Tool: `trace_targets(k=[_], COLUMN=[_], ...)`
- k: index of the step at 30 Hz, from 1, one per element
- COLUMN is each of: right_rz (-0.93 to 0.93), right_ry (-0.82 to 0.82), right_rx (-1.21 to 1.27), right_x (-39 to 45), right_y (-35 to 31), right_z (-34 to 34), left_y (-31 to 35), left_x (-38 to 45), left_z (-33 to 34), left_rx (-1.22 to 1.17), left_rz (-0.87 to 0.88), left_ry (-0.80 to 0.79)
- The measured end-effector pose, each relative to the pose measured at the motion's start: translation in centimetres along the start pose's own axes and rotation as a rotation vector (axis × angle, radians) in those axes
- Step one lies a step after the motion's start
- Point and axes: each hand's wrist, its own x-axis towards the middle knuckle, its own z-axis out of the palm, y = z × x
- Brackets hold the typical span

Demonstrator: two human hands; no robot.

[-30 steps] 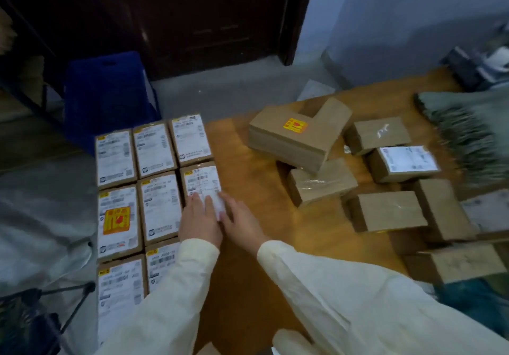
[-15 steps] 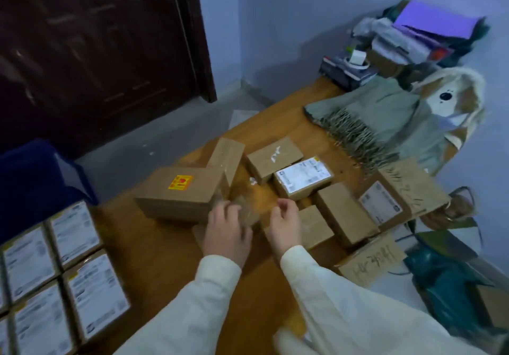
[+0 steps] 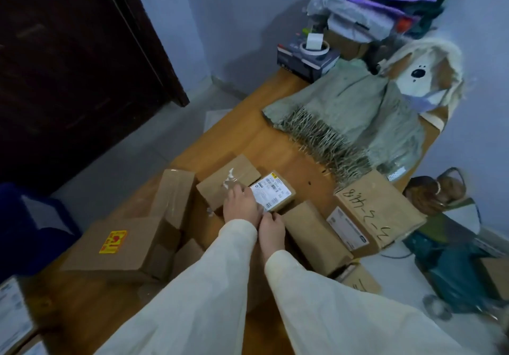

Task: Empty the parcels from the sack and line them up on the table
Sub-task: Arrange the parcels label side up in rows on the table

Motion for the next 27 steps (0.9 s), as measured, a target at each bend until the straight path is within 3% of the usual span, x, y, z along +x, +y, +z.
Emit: trace_targets(k=[4, 10, 16, 21, 24, 27], right_rz=[0.051, 0.074, 0.068, -0.238, -0.500, -0.626], right_ry=[-0.045, -0.087, -0.106, -0.086, -0.144, -0.324], right_rx=[0.030, 0.031, 0.118, 0.169, -0.111, -0.380], right_x=[0.3, 0.7, -1.5, -6.6, -9.7, -13.8], right_y=[-0.5, -0.1, -0.9, -0.4, 2.5, 7.7], right_z=[-0.1, 0.2, 0.4, 0.9, 0.7, -0.5], left_y=[-0.6, -0.9, -1.5, -3.1, -5.8, -9.6], left_x=[0.7, 1.0, 0.2, -5.3, -11.9, -20.2], left_z=[0.9, 1.0, -1.2, -4.3, -4.6, -3.1], left_rx=[-0.010, -0.018, -0.297, -0.712, -0.962, -1.091], left_rz=[-0.024, -0.069, -0.049, -0.094, -0.081, -0.141], left_ry=[0.092, 0.098, 0.098, 0.106, 0.295, 0.467])
